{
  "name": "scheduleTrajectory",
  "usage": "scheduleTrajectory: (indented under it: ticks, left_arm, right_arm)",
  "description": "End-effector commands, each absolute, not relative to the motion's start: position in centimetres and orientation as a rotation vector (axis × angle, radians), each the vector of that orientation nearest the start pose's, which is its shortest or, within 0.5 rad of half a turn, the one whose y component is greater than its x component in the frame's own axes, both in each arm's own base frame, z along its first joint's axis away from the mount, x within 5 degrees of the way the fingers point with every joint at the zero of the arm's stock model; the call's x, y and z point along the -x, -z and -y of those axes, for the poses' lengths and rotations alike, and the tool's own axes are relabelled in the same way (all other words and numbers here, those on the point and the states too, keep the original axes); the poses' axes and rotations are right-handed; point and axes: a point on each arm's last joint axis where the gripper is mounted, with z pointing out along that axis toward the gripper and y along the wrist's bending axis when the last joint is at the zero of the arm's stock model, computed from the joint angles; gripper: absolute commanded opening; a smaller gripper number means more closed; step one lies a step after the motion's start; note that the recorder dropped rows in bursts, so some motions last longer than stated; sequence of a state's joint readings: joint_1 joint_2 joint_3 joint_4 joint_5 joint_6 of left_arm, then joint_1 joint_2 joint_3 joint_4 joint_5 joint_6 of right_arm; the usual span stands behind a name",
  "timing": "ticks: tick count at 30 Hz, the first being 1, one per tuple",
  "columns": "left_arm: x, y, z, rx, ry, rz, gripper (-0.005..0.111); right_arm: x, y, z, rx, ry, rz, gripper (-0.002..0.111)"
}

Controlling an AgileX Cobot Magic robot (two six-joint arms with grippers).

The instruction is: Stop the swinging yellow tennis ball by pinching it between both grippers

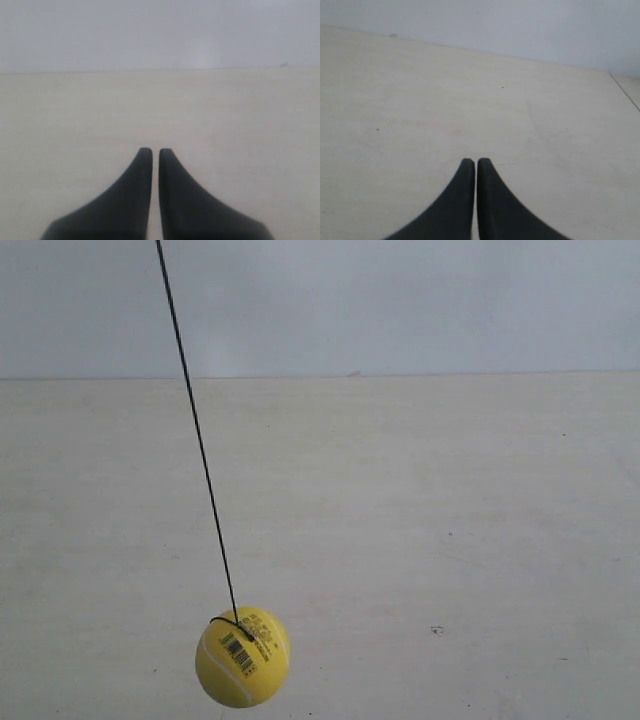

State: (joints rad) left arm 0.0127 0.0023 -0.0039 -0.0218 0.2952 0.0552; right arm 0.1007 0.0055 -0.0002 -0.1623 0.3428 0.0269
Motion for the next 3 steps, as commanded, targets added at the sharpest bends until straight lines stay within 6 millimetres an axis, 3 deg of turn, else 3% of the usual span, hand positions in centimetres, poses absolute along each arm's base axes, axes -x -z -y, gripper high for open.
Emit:
scheduleTrajectory:
  ticks: [1, 3]
  left_arm:
    - [-5.46, -18.68, -0.01, -0.011, -0.020, -1.775, 0.005]
    - [-5.46, -18.68, -0.01, -0.011, -0.020, -1.775, 0.005]
  right_arm:
    - [-5.39, -18.36, -0.05, 0.176, 0.073, -1.803, 0.000]
    - [-5.39, -18.36, -0.05, 0.176, 0.073, -1.803, 0.000]
